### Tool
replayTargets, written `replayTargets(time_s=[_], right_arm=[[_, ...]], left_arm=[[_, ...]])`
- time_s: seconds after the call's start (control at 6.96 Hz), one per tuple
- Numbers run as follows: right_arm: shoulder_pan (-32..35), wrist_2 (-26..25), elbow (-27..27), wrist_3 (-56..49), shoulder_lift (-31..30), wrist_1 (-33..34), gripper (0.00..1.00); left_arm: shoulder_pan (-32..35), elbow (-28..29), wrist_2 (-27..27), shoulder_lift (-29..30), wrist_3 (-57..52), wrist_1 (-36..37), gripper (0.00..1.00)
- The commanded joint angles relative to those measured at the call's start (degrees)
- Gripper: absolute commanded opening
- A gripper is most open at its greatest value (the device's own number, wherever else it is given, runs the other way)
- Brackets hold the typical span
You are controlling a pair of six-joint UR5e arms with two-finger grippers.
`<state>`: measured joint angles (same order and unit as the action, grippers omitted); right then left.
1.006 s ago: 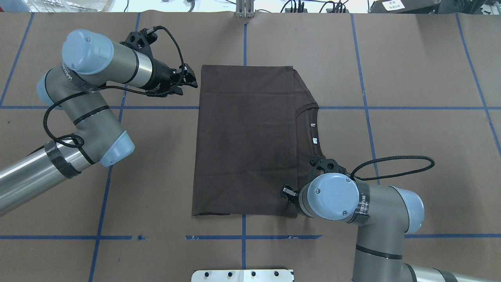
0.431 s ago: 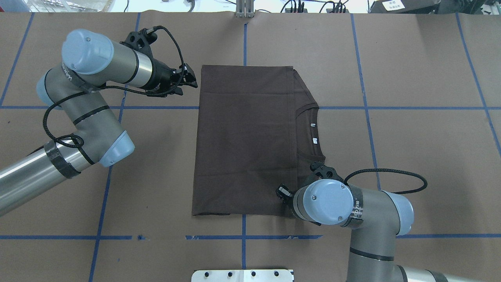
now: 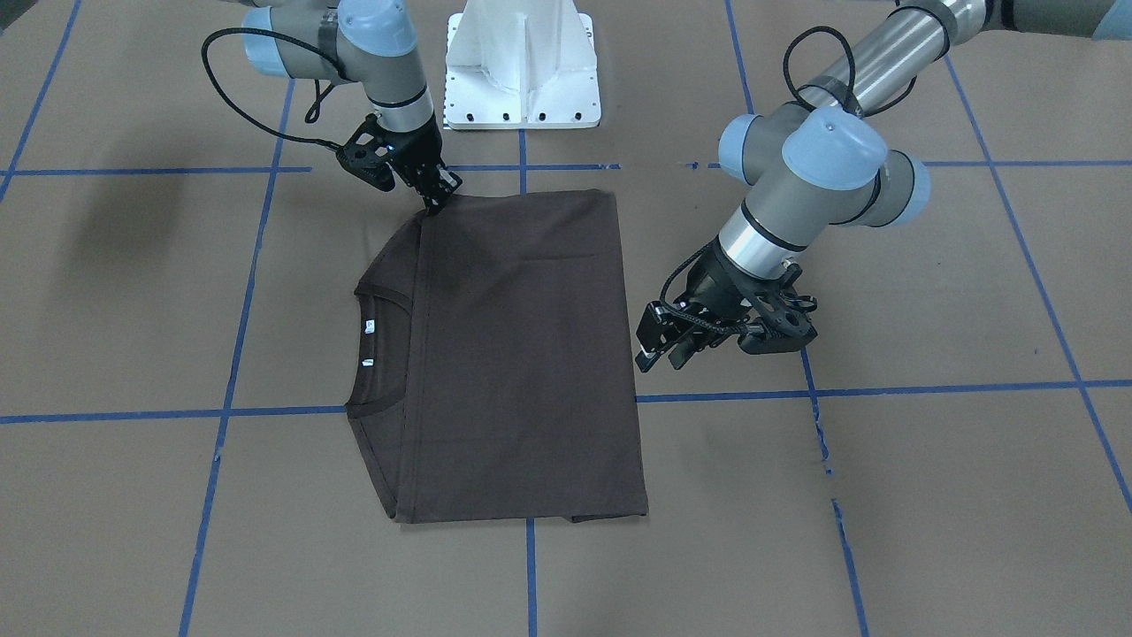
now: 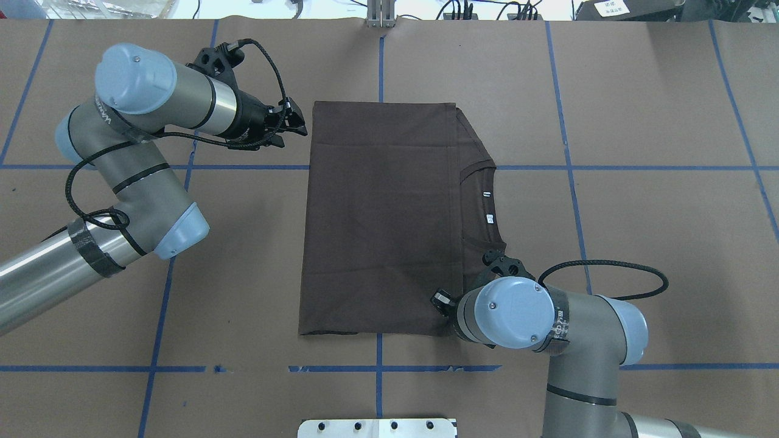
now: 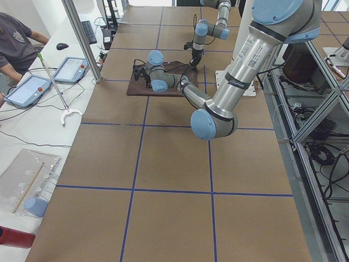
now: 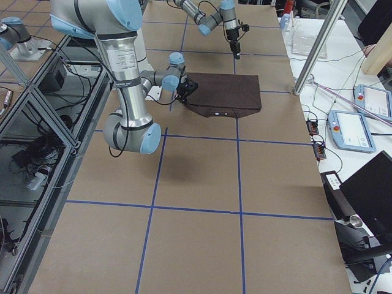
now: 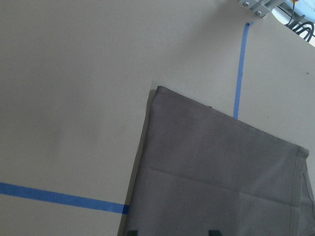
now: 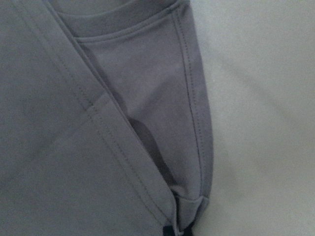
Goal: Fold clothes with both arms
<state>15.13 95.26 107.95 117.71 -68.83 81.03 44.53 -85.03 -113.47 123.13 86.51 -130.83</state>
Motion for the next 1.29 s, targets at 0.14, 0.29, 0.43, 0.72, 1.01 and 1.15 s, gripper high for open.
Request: replayTargets(time_s=[0.14, 0.29, 0.43, 0.72, 1.01, 1.15], right_arm=[[0.6, 0.6, 4.9, -0.1, -1.3, 0.5, 0.0], [0.7, 0.6, 5.2, -0.1, -1.5, 0.5, 0.0], [0.7, 0.5, 5.4, -0.1, -1.6, 0.4, 0.0], [0.7, 0.6, 5.9, -0.5, -2.6, 0.1, 0.0], [0.5, 0.5, 5.9, -0.5, -2.6, 0.0, 0.0], [0.5, 0.5, 5.9, -0.5, -2.6, 0.0, 0.0]], left_arm=[[-3.6, -9.7, 1.7, -6.5, 8.3, 0.4, 0.58], [-10.7, -19.2, 7.3, -13.5, 13.5, 2.2, 0.58], [-20.1, -23.9, 17.0, -15.3, 17.2, 9.7, 0.58], [-26.6, -26.0, 20.7, -15.5, 22.2, 17.1, 0.58], [-31.0, -25.3, 22.8, -15.5, 24.7, 19.1, 0.58], [-32.1, -25.0, 22.8, -15.6, 24.7, 19.1, 0.58]])
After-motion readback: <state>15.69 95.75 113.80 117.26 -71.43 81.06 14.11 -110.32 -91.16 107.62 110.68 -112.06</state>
